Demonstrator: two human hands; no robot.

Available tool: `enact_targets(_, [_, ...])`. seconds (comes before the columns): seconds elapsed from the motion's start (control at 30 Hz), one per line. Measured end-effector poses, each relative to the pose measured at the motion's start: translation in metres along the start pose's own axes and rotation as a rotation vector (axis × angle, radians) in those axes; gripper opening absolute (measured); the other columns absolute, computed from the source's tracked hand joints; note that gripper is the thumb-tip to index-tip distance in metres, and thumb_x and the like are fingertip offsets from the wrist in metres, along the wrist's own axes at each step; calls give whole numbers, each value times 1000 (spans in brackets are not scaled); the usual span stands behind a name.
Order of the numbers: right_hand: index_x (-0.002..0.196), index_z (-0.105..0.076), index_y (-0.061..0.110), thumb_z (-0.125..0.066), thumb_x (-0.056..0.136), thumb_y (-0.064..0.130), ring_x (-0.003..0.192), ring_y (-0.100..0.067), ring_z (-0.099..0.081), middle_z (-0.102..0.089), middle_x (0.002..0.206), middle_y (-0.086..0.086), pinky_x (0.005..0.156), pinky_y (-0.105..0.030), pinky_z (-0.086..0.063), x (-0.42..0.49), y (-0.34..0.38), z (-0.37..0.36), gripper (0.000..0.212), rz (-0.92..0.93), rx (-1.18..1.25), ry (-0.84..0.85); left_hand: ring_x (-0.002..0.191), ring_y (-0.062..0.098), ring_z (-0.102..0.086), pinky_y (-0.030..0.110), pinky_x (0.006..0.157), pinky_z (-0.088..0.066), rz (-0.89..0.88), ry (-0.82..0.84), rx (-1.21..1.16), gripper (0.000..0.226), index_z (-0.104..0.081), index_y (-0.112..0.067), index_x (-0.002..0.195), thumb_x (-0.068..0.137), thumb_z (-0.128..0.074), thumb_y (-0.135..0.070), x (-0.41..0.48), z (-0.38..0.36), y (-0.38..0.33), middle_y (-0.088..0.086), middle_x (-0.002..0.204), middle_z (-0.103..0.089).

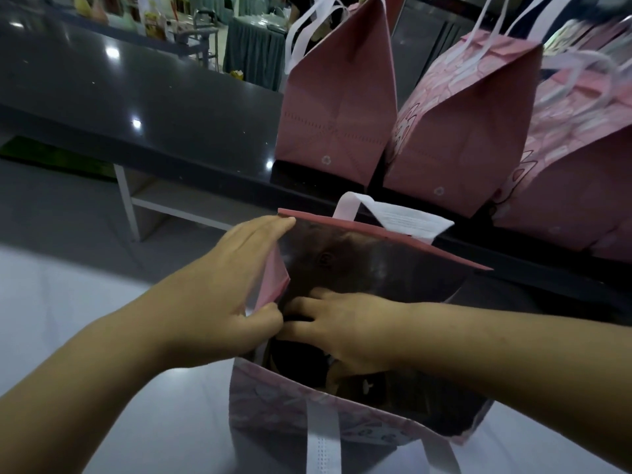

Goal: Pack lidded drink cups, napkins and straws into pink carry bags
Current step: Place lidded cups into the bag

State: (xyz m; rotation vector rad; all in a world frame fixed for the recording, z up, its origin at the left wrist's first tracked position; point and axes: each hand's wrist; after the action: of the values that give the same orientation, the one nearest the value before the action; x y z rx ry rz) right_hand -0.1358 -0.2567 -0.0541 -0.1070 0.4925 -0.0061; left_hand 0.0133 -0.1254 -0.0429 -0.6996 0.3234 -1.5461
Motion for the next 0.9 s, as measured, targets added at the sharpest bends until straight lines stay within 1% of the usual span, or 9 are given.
enact_targets(0.07, [145, -23, 32, -71, 79, 31, 126, -28, -35, -26, 150, -1, 96, -42, -44, -8, -1, 7, 82, 6, 15, -27, 126, -7, -29, 14, 96, -34, -36, -58, 30, 80, -17, -37, 141, 68, -45, -53, -2, 0, -1, -23, 143, -24])
enact_targets(0.17, [139, -41, 30, -64, 86, 26, 124, -22, -43, -42, 143, 2, 94, -38, -46, -28, 0, 23, 58, 11, 61, -181, 116, -11, -38, 6, 81, -35, -76, -141, 111, 59, -33, -41, 131, 78, -54, -52, -3, 5, -4, -29, 127, -34])
enact_targets(0.3, [124, -56, 28, -66, 85, 26, 110, -18, -55, -59, 123, 5, 86, -38, -49, -69, 1, 47, 41, -78, 117, -353, 99, -5, -50, 17, 76, -44, -136, -202, 221, 47, -50, -37, 118, 77, -48, -58, -1, 18, -17, -22, 111, -46])
enact_targets(0.37, [118, -62, 24, -67, 84, 25, 102, -17, -58, -63, 115, 4, 82, -39, -50, -97, 1, 52, 35, -119, 153, -473, 96, -3, -53, 20, 74, -47, -181, -242, 253, 36, -53, -37, 113, 82, -53, -55, 3, 24, -33, -22, 105, -51])
enact_targets(0.43, [114, -65, 21, -68, 84, 23, 95, -17, -60, -66, 109, 2, 78, -38, -50, -128, -1, 53, 30, -169, 181, -600, 93, -2, -55, 19, 72, -48, -234, -263, 265, 34, -54, -40, 110, 78, -53, -53, 9, 25, -59, -24, 101, -54])
enact_targets(0.53, [109, -68, 15, -70, 84, 20, 85, -15, -62, -68, 100, 1, 73, -37, -51, -174, -5, 42, 26, -232, 209, -770, 84, 2, -59, 27, 67, -52, -299, -243, 256, 31, -59, -38, 103, 78, -50, -53, 19, 14, -106, -22, 96, -59])
enact_targets(0.63, [106, -69, 14, -72, 83, 19, 83, -13, -64, -69, 96, 2, 71, -33, -52, -224, -11, 14, 24, -296, 263, -889, 74, 5, -61, 34, 59, -53, -339, -198, 255, 31, -62, -35, 98, 77, -49, -55, 32, -11, -153, -20, 87, -61])
enact_targets(0.77, [107, -67, 19, -71, 83, 28, 85, -3, -62, -69, 96, 7, 75, -22, -51, -288, -22, -43, 26, -411, 354, -913, 70, -2, -58, 29, 62, -51, -339, -123, 241, 44, -62, -38, 98, 72, -41, -67, 53, -66, -203, -25, 84, -56])
enact_targets(0.9, [113, -62, 30, -64, 84, 41, 92, 1, -58, -65, 103, 16, 79, -23, -51, -344, -39, -113, 31, -568, 450, -761, 85, -3, -56, 28, 75, -51, -320, -62, 227, 56, -60, -39, 104, 69, -37, -75, 73, -142, -244, -24, 93, -58])
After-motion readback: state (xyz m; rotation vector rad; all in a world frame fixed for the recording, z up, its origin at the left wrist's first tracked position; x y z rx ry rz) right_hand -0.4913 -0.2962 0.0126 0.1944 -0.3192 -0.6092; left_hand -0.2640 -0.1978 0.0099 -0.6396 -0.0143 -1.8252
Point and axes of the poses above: each hand's wrist, its own x-axis towards the middle knuckle, its own z-axis out of the back of the hand, y = z × x
